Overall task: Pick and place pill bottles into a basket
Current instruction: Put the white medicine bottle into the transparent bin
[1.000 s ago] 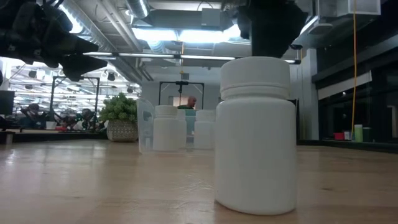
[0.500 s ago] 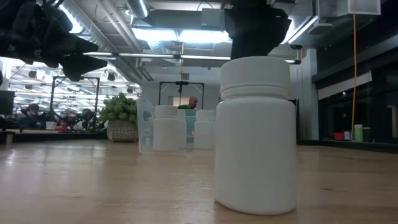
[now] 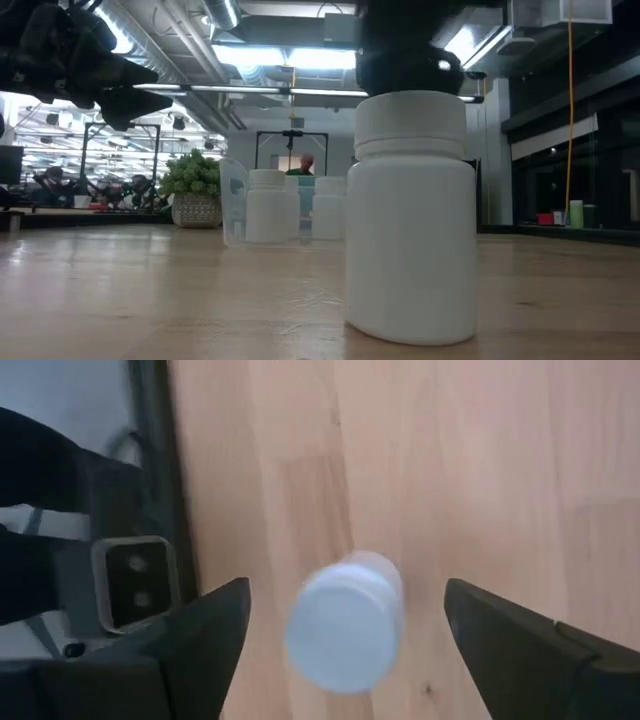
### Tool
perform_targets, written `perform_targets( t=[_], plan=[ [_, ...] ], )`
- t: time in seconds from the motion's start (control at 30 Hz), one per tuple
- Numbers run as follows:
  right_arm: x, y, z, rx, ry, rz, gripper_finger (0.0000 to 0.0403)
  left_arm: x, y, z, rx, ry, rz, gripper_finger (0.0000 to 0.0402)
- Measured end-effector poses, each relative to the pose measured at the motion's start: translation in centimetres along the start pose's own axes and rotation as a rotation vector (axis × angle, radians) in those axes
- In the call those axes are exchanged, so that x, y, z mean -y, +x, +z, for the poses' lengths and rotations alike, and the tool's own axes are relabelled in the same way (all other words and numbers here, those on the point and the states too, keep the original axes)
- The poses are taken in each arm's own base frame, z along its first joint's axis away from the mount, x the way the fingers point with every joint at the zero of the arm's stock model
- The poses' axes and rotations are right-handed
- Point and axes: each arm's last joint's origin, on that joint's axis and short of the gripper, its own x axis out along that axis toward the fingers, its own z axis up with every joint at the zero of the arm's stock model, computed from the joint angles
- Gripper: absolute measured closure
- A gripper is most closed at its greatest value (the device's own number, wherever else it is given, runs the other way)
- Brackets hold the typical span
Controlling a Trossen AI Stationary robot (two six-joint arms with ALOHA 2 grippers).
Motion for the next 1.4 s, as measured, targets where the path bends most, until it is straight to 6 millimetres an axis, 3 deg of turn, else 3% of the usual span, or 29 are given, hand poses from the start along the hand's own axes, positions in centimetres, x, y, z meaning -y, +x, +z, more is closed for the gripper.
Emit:
perform_targets(
  t=[0.37,1.07,1.4],
  plan=[
    [1.2,3.0,-1.6,-0.071,0.072,0.015,0.0068,0.0,0.0,0.0,-0.001,0.000,0.000,0.0139],
    [0.5,2.2,-0.8,-0.042,0.073,0.048,0.0110,0.0,0.0,0.0,0.000,0.000,0.000,0.0139],
    [0.6,2.2,-0.7,-0.040,0.075,0.047,0.0183,0.0,0.0,0.0,0.000,0.000,0.000,0.0139]
  ],
)
